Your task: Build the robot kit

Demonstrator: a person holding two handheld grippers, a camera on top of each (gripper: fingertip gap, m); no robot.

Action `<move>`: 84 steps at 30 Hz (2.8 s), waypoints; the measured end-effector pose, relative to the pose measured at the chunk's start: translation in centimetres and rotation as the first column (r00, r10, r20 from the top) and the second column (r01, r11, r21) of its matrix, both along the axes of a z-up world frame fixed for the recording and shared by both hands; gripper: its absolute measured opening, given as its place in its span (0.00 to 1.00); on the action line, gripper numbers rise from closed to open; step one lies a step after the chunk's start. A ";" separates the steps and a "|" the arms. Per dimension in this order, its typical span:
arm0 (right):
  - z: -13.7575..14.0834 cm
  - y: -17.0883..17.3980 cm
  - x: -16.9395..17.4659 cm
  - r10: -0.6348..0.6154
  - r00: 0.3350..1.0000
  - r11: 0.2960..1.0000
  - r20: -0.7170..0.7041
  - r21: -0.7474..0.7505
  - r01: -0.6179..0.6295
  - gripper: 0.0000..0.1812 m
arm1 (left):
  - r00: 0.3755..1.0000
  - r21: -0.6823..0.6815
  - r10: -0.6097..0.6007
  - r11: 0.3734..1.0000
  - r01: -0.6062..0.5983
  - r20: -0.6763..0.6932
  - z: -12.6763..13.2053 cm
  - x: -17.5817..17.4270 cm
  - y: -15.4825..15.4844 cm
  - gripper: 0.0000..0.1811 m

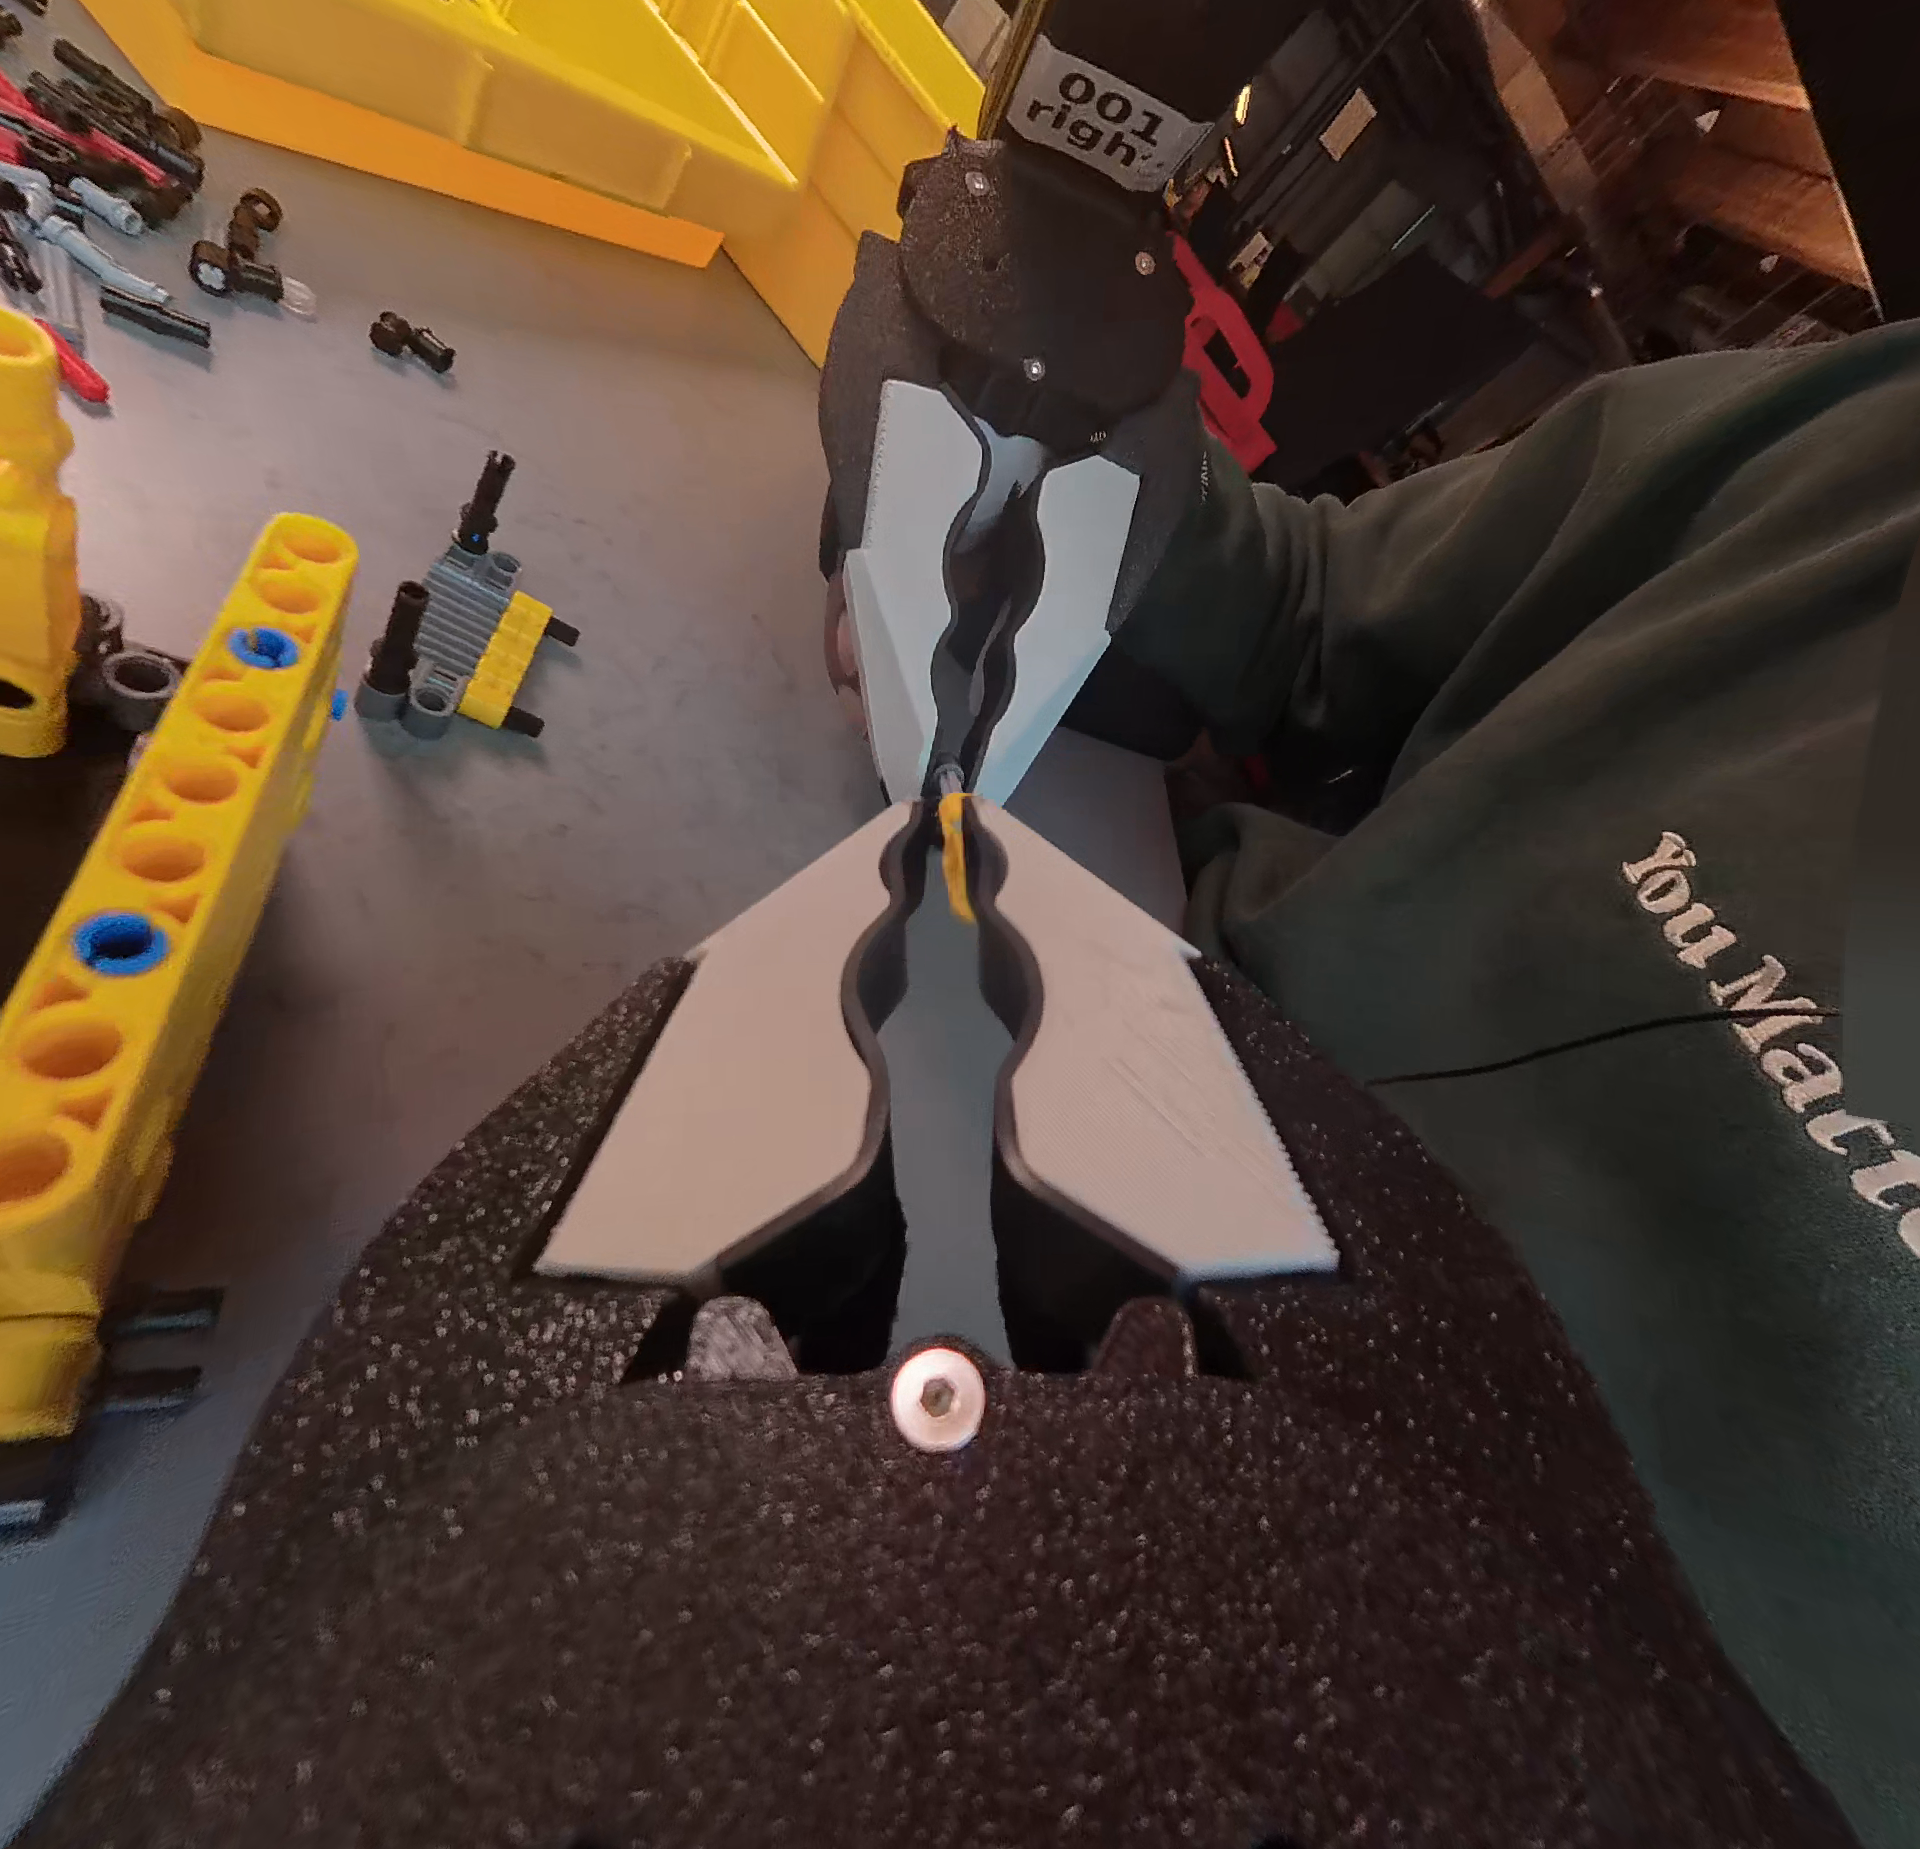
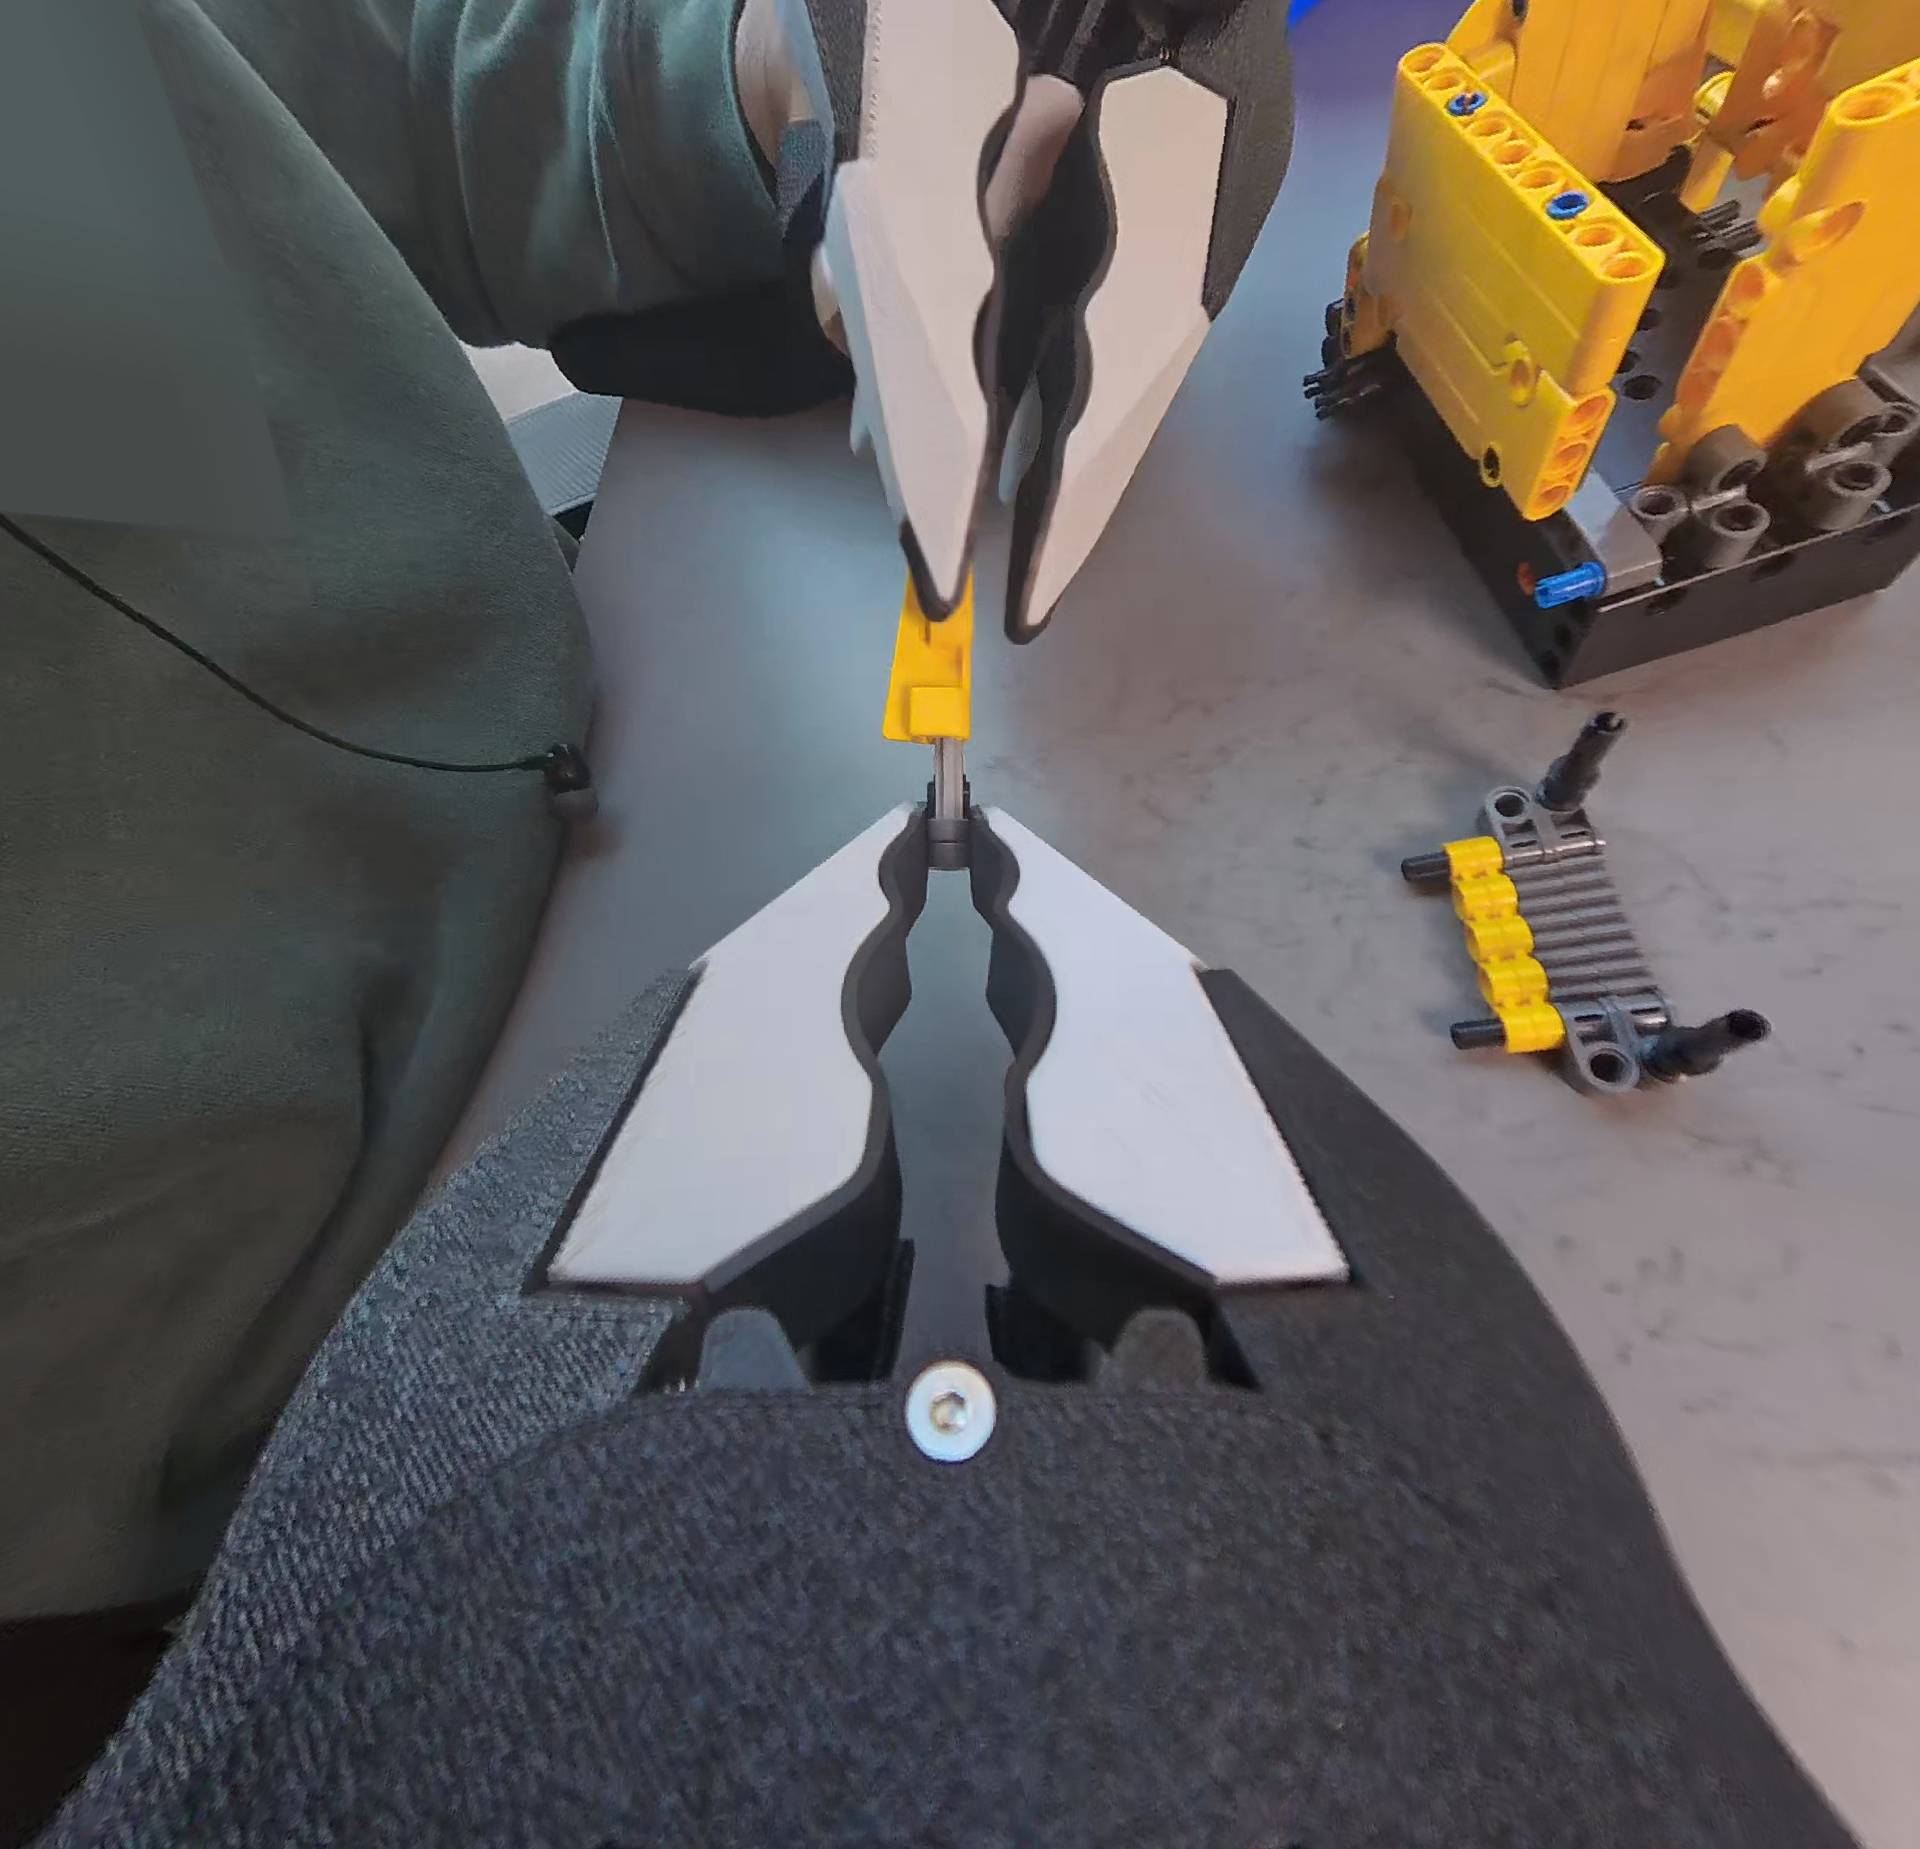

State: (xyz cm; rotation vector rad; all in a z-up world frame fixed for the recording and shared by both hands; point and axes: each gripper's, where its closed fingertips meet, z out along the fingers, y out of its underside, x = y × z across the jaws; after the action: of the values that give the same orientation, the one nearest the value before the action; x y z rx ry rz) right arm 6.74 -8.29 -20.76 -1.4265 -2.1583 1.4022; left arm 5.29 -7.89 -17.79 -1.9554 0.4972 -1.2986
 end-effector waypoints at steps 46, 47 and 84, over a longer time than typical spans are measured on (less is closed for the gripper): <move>6.0 0.5 -1.1 -0.058 0.933 0.997 -0.355 -0.059 0.039 0.03 | 0.999 0.281 -0.012 0.959 0.024 -0.044 3.8 0.0 -1.0 0.06; 5.7 0.5 -1.0 -0.046 0.936 0.998 -0.349 -0.050 0.031 0.03 | 0.997 0.278 -0.014 0.960 0.033 -0.071 3.5 0.1 -1.0 0.06; 0.2 0.4 -1.5 0.061 0.973 0.934 -0.222 0.358 0.023 0.03 | 0.992 -0.088 -0.081 0.993 0.073 -0.095 -1.9 -0.1 -1.2 0.05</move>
State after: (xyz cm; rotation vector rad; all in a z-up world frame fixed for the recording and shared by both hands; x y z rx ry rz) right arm 5.25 -7.92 -20.52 -1.0574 -2.1409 1.0450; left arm 5.17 -9.14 -19.68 -2.0967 0.5798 -1.2946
